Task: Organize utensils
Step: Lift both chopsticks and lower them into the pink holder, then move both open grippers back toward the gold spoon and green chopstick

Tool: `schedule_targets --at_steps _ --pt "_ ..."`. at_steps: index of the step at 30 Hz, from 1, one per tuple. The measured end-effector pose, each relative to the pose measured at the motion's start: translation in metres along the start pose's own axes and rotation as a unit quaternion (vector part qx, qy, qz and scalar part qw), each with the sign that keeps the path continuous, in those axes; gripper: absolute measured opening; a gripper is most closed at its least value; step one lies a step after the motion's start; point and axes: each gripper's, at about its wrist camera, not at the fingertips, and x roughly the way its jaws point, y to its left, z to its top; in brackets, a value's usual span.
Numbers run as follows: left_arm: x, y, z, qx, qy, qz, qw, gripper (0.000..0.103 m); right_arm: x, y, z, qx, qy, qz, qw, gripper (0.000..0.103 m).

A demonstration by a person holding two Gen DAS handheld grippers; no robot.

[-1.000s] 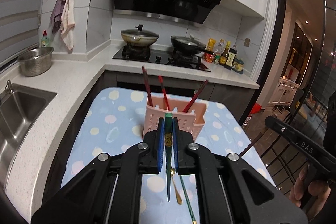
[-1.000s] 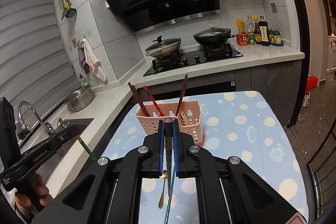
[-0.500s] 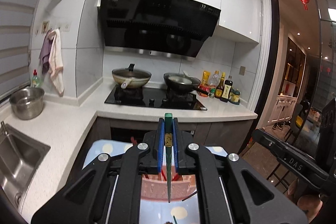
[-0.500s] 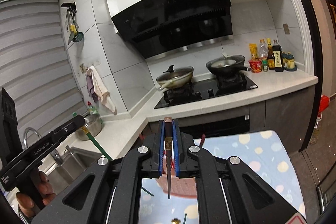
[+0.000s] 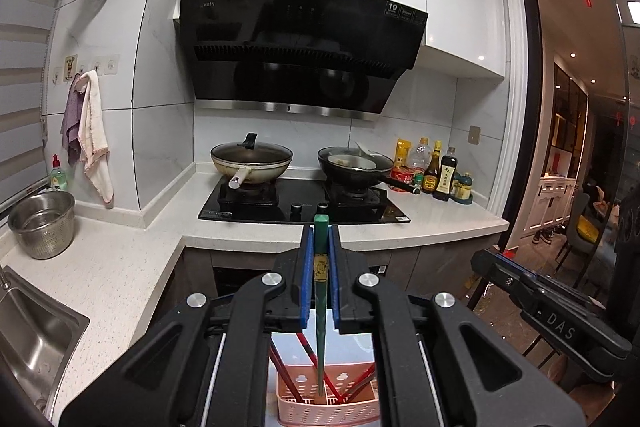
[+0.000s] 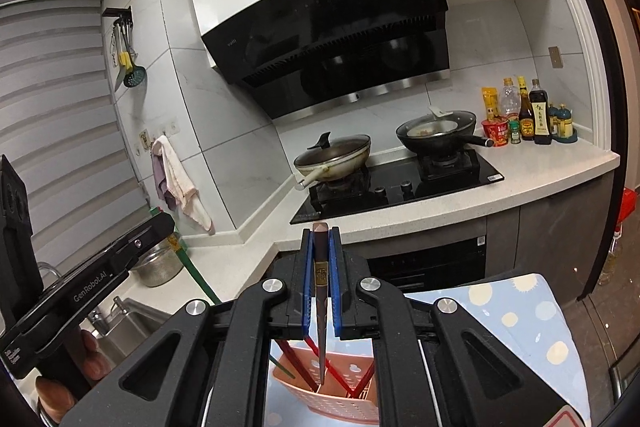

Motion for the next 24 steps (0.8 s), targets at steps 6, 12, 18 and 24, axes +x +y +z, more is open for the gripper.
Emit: schedule_targets --at_steps 6,12,18,24 --pt "0.021 0.009 -0.019 -0.008 0.025 0.002 0.9996 0.007 0.027 -0.010 -0.025 0.005 0.037 -0.010 0.999 0.007" --pt "0.037 0.018 -0.038 -0.015 0.053 0.006 0.9985 0.007 0.043 -0.014 -0.047 0.004 0.066 -0.022 0.998 0.007" --pt "0.041 0.029 -0.050 -0.033 0.070 0.017 0.9969 0.028 0.039 -0.014 -0.052 -0.001 0.061 -0.038 0.997 0.027" --pt "0.029 0.037 -0.052 -0.043 0.064 0.041 0.9962 0.050 0.022 -0.012 -0.049 -0.007 0.049 -0.040 0.998 0.037"
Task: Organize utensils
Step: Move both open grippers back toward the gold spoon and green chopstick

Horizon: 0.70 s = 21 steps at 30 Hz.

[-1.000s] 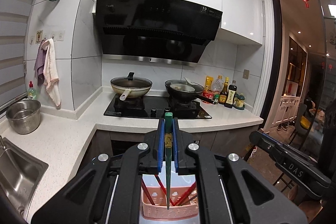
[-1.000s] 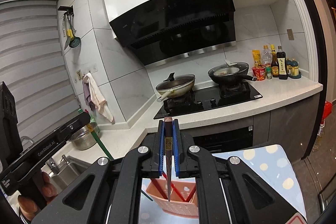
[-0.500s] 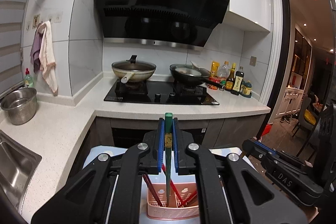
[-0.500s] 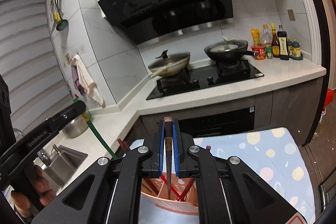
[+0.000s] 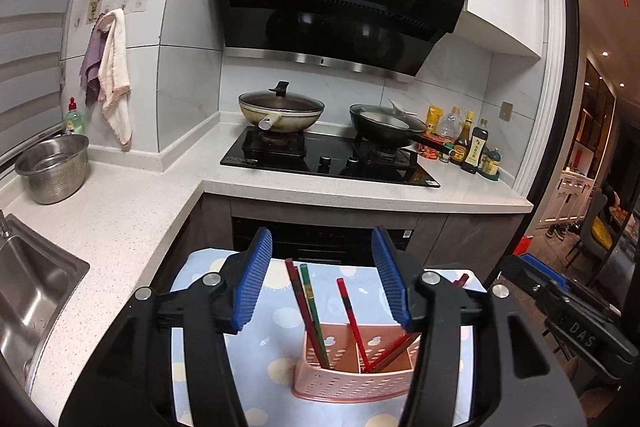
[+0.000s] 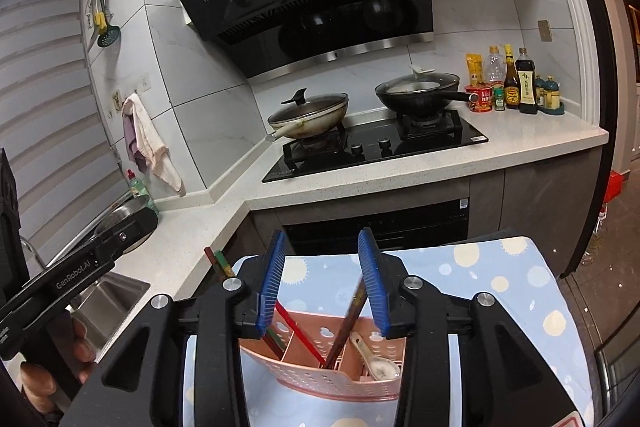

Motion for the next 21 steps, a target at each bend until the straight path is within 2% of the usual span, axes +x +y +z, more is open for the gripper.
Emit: schedule_targets --at_steps 11,16,21 --pt "-0.029 0.008 -0.028 -0.008 0.030 0.010 0.9995 0.050 -0.035 0.006 -0.033 -0.017 0.026 0.000 1.000 0.037" --pt "-0.046 0.010 -0.057 -0.009 0.050 0.016 0.9986 0.050 -0.054 0.009 -0.066 -0.022 0.049 -0.002 0.999 0.037" --pt "-0.063 0.014 -0.093 -0.016 0.076 0.028 0.9966 0.050 -0.072 0.009 -0.113 -0.023 0.088 -0.003 0.996 0.037"
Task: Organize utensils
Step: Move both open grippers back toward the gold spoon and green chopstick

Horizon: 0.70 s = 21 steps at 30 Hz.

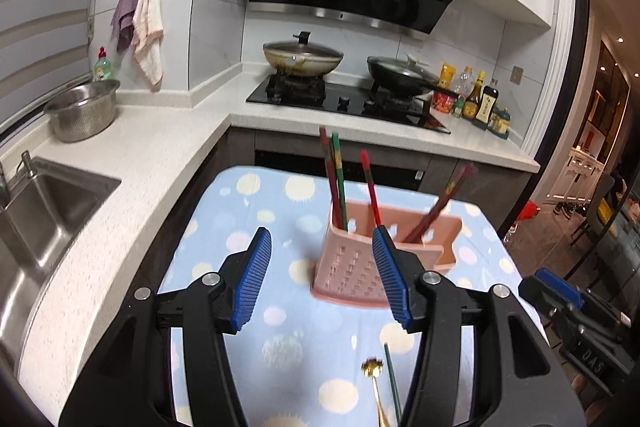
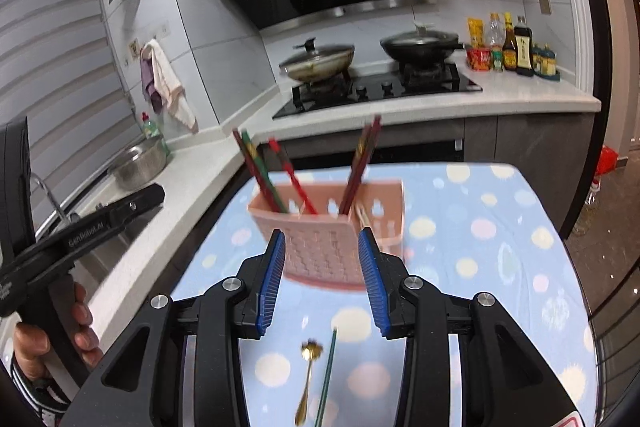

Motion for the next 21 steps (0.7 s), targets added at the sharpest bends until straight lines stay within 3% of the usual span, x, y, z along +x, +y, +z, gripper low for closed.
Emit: schedule_targets --at_steps 11,21 --pt "-0.028 0.010 -0.087 -0.009 0.050 0.025 0.9984 0.057 -0.001 0.009 -0.131 -0.018 0.126 -0.014 0.992 0.037" --pt "-0.031 0.016 -0.166 -0.018 0.122 0.040 0.9916 0.057 -0.002 0.029 -0.188 -0.045 0.171 -0.009 0.984 0.037"
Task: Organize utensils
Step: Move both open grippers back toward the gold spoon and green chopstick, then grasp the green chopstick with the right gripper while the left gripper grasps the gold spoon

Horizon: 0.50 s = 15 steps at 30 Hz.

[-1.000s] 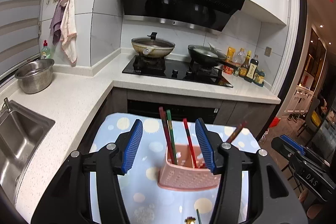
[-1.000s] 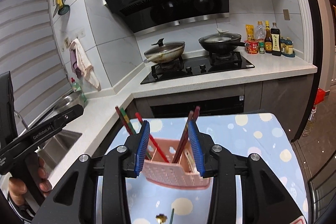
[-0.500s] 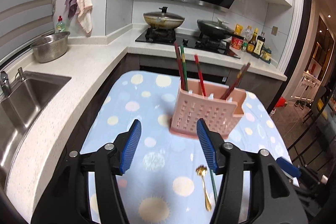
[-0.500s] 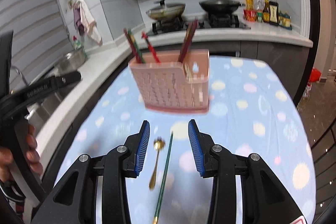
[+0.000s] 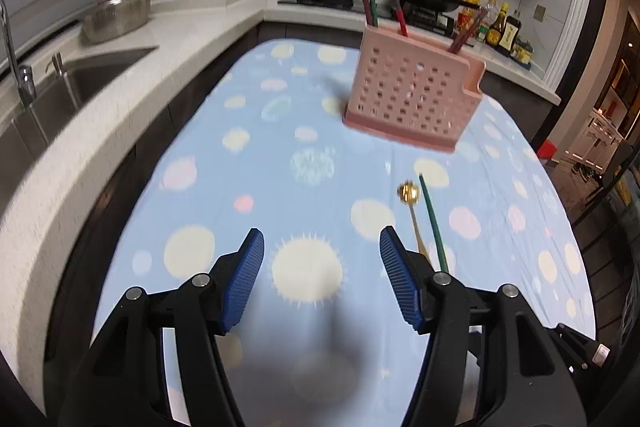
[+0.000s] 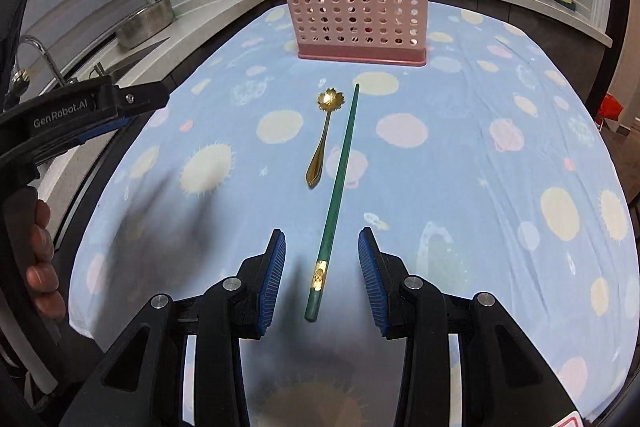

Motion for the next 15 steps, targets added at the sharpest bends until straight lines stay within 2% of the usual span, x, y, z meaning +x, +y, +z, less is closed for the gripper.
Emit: schedule_targets --at_steps 6,15 --pt "0.008 0.004 -0.030 -0.003 0.034 0.006 0.9994 0.057 0.009 0.008 -0.015 -0.007 0.015 0.000 1.000 0.037" --pt "0.014 0.014 -0.050 -0.011 0.059 0.013 0.9981 0.057 0.019 0.013 -0.023 -0.017 0.025 -0.010 0.999 0.034"
